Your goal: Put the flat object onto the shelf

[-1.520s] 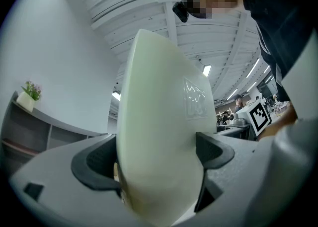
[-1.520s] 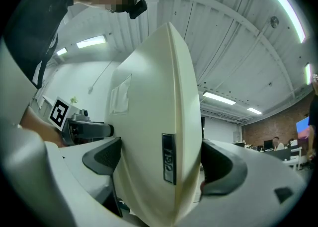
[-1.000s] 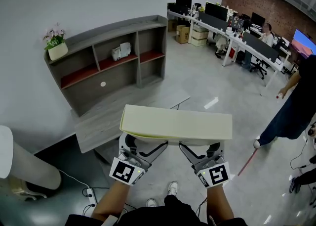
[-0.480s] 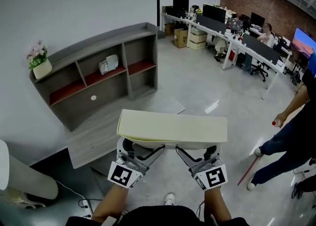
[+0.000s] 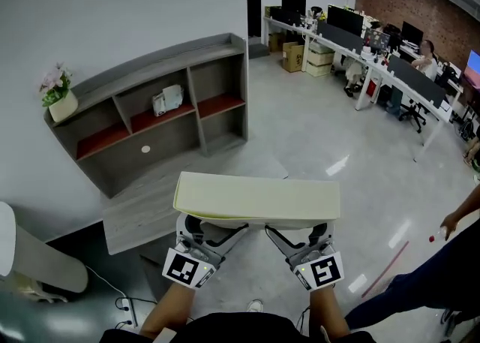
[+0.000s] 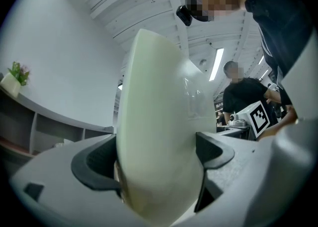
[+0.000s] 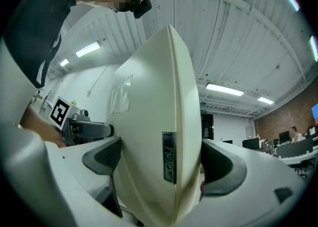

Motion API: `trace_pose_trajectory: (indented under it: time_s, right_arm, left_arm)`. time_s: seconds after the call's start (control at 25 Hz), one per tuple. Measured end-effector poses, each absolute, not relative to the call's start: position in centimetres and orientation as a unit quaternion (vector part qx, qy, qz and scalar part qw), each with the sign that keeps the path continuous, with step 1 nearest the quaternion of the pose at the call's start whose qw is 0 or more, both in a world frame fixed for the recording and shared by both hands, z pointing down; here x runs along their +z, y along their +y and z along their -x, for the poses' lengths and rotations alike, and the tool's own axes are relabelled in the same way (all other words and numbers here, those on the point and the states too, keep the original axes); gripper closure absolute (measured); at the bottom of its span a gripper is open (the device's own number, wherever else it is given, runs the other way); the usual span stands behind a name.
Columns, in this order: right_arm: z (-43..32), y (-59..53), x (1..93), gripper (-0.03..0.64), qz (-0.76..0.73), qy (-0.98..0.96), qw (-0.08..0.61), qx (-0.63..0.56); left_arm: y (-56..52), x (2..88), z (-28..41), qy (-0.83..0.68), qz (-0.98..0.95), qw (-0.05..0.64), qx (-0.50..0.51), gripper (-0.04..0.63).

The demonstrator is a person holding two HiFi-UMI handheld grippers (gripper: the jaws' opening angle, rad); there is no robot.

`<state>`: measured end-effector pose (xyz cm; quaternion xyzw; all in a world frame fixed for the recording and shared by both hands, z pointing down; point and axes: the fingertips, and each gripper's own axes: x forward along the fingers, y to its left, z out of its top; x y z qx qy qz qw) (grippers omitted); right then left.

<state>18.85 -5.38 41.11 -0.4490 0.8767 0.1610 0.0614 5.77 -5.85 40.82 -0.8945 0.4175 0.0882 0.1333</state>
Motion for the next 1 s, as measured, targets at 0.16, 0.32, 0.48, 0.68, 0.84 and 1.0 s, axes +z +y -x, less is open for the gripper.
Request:
trace_pose_trajectory:
  time_s: [0.16,0.32,0.48,0.68,0.84,1.0]
  right_arm:
    - [-18.8,-7.4,41.9,0.133,0.428,0.888,0.067,0.152]
    - [-18.1,-8.9,41.9,0.134,0.407,0.897,0.073,0.154]
    - [-17.1,-10.8,41.6,0.133,0.390,0.904,0.074,0.159]
    - [-15.6,-13.3,41.6,0.133,0.380,0.908,0.076,0.159]
    - [-13.7,-16.1,41.5,0.134,0.374,0.910,0.072,0.163]
    - [-11.6,-19.2,41.4,0.133,0.370,0.912,0.068,0.161]
  left_arm:
    - [-7.2,41.6,-5.6,0.440,0.885,0.128,0.081,0.110]
    - [-8.2,41.6,-5.0,0.457,0.876,0.132,0.075,0.110]
    - [-9.7,41.5,-4.0,0.474,0.868,0.131,0.077,0.110]
    - [-11.9,41.5,-2.6,0.483,0.862,0.134,0.080,0.110]
    - [-14.5,41.6,-0.7,0.487,0.860,0.129,0.085,0.110]
    - [-17.5,41.6,1.4,0.493,0.857,0.125,0.087,0.110]
